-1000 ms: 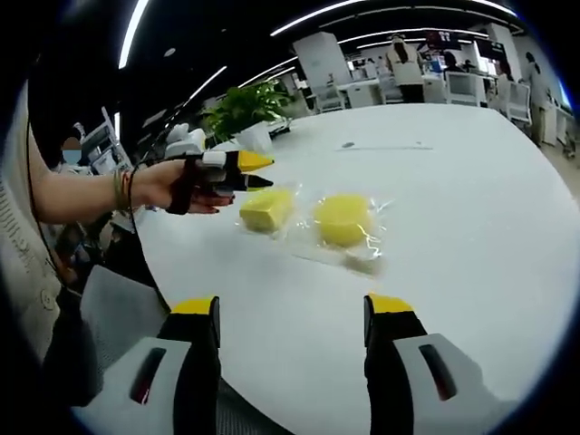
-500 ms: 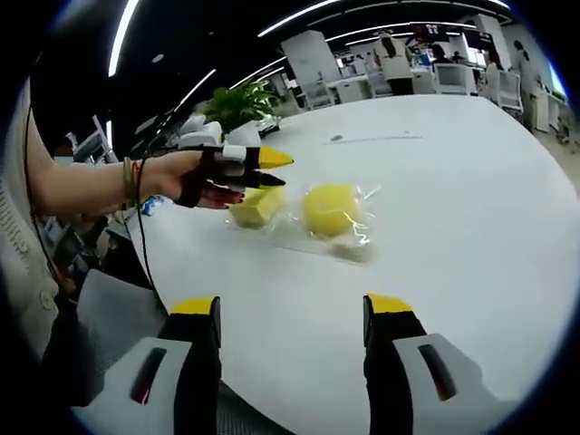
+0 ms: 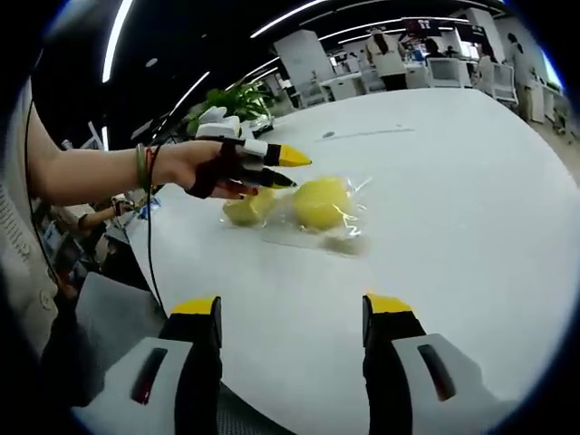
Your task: Compare the silicone blocks by pressing each to a similar depth, holding the contact briefly, and releasing to observe deformation and rebound differences across the visible hardness samples.
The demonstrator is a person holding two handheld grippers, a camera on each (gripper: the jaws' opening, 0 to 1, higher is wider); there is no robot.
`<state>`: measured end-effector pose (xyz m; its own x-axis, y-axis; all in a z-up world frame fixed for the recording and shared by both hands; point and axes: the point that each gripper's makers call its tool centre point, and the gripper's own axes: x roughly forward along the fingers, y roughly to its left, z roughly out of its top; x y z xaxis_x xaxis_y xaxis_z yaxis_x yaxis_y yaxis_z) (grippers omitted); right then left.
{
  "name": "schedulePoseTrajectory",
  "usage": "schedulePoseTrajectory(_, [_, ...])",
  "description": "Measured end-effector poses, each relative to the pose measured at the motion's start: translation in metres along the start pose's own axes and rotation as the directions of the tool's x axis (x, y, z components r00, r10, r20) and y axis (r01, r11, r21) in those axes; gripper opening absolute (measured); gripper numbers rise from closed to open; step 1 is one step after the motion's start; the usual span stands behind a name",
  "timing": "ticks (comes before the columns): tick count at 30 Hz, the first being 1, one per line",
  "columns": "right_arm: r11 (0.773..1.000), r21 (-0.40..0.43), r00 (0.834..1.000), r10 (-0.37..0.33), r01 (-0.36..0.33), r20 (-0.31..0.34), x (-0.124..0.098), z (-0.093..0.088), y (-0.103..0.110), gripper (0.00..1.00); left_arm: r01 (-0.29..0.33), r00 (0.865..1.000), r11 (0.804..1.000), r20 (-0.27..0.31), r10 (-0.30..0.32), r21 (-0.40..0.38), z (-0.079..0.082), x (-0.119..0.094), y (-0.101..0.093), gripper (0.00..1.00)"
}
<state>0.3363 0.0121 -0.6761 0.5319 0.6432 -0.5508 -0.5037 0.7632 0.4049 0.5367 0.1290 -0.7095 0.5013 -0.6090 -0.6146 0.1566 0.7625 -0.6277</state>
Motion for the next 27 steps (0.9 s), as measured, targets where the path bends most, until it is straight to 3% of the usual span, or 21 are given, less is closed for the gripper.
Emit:
schedulePoseTrajectory(7, [1.0,-0.004,1.0,-0.003,0.003,0.0,-0.002,-0.002,-0.003,0.58,0.004,1.0,0.997,-0.006,-0.005,-0.076,-0.004,0.01,0.005,0.4])
schedulePoseTrajectory(9, [1.0,-0.012,1.0,-0.003,0.003,0.001,-0.003,-0.002,-0.002,0.58,-0.003,1.0,0.999,-0.002,0.003,-0.049,-0.004,0.016,0.012,0.3])
schedulePoseTrajectory(14, [1.0,-0.019,1.0,-0.004,0.003,-0.006,-0.004,-0.002,-0.002,0.58,0.003,1.0,0.994,-0.003,-0.003,-0.109,-0.009,0.018,0.02,0.13])
schedulePoseTrajectory(20, [1.0,-0.019,1.0,-0.019,0.019,-0.005,-0.006,-0.001,-0.008,0.57,0.03,0.999,0.989,0.024,-0.027,-0.148,-0.007,0.017,0.015,0.0])
schedulePoseTrajectory(27, [1.0,-0.019,1.0,-0.019,0.019,-0.005,-0.006,-0.001,-0.007,0.56,0.021,0.999,0.997,0.038,-0.018,-0.08,-0.006,0.017,0.009,0.0])
